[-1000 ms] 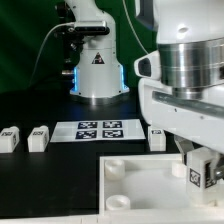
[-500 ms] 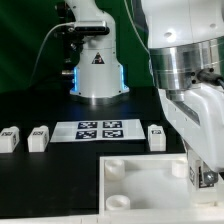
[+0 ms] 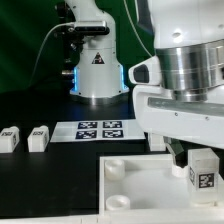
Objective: Assemble one leg
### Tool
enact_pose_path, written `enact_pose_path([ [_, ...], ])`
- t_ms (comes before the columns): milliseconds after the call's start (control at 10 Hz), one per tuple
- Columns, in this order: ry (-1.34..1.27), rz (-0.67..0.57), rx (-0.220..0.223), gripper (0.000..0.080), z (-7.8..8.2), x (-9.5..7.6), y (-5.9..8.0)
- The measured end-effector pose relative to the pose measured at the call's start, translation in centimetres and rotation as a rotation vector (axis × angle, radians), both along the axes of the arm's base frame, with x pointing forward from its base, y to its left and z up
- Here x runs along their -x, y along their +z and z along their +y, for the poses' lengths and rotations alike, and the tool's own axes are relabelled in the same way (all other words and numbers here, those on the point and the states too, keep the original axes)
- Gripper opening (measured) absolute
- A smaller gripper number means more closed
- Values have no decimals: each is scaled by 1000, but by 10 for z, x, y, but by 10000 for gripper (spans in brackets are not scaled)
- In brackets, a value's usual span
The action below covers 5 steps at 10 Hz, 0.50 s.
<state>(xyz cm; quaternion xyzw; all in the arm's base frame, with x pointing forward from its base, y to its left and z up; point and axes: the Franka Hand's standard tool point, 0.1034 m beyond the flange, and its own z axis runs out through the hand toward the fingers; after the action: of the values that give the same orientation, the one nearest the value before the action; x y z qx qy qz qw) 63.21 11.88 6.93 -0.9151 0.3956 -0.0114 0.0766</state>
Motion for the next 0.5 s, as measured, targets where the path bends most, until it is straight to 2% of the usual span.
enact_pose_path([
  [300,287,-38,26,648,-2,0,0],
  [500,677,-77,111,648,-3,-4,3],
])
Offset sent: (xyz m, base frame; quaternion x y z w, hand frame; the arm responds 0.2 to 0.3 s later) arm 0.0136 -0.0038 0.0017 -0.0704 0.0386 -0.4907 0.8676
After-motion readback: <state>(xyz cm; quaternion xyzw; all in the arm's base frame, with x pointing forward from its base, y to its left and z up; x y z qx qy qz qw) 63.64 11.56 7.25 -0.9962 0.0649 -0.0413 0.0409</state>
